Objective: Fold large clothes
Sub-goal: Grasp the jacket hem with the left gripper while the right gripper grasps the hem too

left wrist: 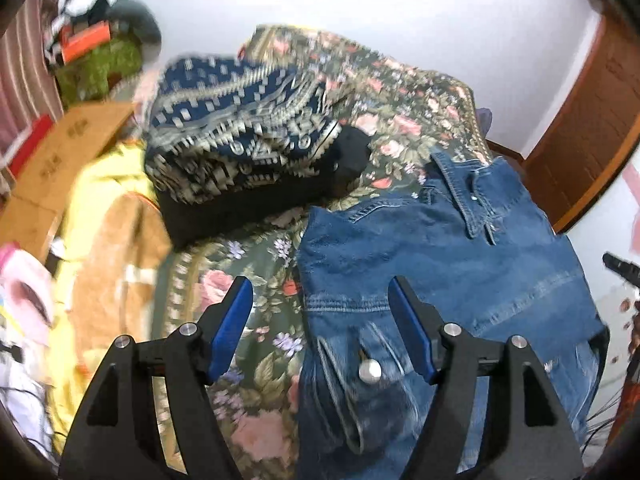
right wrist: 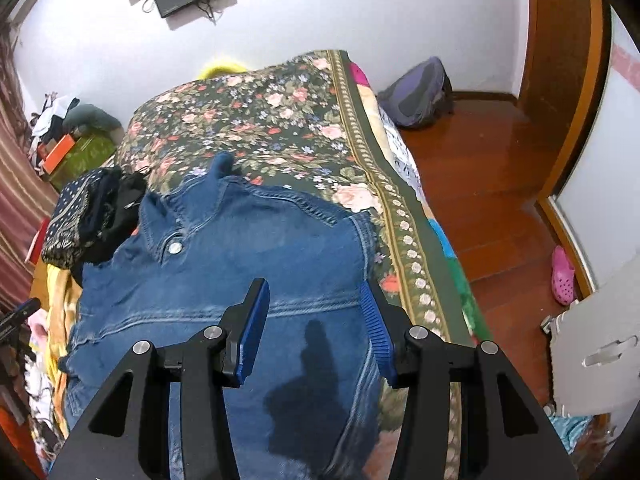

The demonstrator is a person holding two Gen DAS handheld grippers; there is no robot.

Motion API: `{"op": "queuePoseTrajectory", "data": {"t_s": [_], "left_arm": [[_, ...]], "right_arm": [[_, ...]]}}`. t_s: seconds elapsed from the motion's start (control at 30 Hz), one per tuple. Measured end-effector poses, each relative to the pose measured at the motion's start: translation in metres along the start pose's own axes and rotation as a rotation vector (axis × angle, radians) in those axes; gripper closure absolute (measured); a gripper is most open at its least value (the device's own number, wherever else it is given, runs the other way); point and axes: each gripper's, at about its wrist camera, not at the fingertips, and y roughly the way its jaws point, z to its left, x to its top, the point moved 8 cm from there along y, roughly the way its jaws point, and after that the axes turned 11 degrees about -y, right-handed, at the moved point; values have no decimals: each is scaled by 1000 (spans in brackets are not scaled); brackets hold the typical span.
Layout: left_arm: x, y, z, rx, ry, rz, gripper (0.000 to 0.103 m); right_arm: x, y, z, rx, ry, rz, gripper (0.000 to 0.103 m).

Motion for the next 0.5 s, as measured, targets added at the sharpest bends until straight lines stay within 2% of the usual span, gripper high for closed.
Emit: {"op": "queuePoseTrajectory", "data": {"t_s": [0.13, 0.3, 0.5], "left_arm": [[-7, 52, 6, -56, -91, 160, 34], [-17, 98, 8, -88, -124, 290, 34], [-9, 129, 5, -170, -179, 353, 34]], "right_arm": [[0, 29, -19, 50, 47, 75, 59], [-3, 70, -38, 67, 84, 175, 59], [0, 99, -40, 195, 142, 240, 59]]}}
